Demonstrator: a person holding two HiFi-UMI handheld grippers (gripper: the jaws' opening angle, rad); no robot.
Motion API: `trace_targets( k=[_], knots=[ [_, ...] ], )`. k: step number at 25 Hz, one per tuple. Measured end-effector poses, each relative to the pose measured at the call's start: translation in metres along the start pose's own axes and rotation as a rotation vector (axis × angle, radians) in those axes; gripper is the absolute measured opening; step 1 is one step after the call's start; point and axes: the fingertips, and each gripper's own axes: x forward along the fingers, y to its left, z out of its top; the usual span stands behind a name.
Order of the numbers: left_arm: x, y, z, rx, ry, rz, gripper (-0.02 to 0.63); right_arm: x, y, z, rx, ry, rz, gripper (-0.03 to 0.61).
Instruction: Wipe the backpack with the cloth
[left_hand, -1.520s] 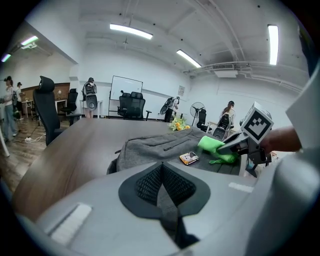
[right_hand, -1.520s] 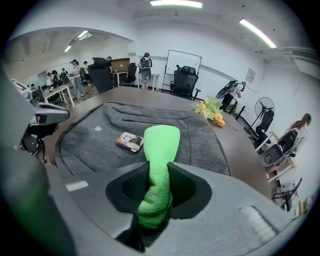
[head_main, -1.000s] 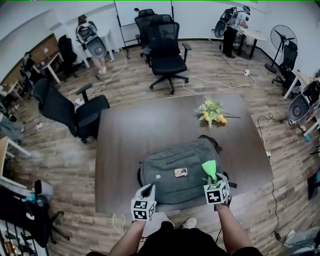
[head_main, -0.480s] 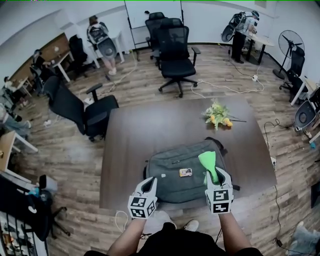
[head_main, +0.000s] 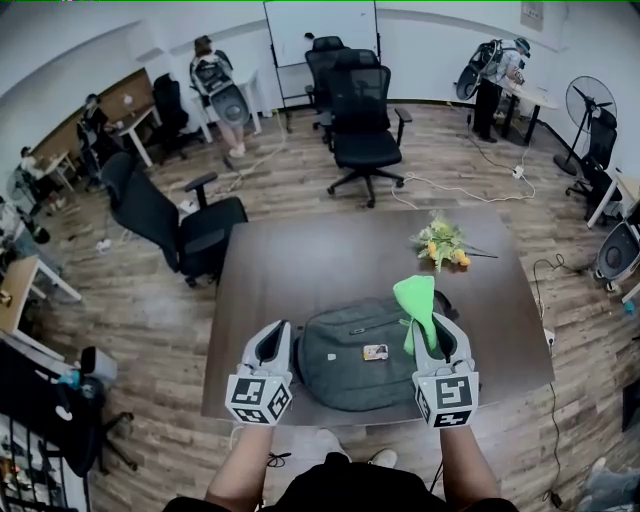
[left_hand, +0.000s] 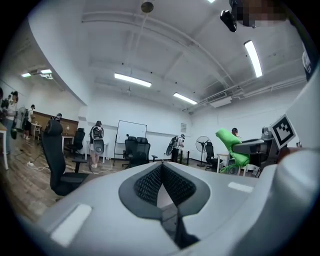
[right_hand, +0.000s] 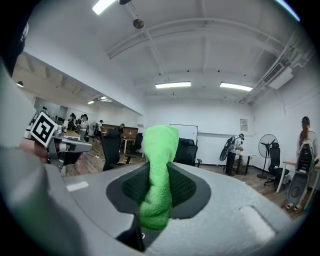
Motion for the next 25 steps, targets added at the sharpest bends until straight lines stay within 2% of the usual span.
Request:
trace_targets(
  k=[6,20,25],
  knots=[
    [-0.014,-0.006,0.027,0.07,-0.108,-0.021,0.018,0.001,0.007,0.013,0.005,-0.055,0.017,0.089],
    [-0.019,-0.02,0.033,0.083,-0.103,-0.05,0.018,0.003,0.018,0.021,0.004,-0.07,0.048,0.089],
    [-0.015,-0.018,0.024,0.084,-0.108,-0.061,0.02,0.006,0.02,0.019,0.015,-0.08,0.059,0.089]
  ],
)
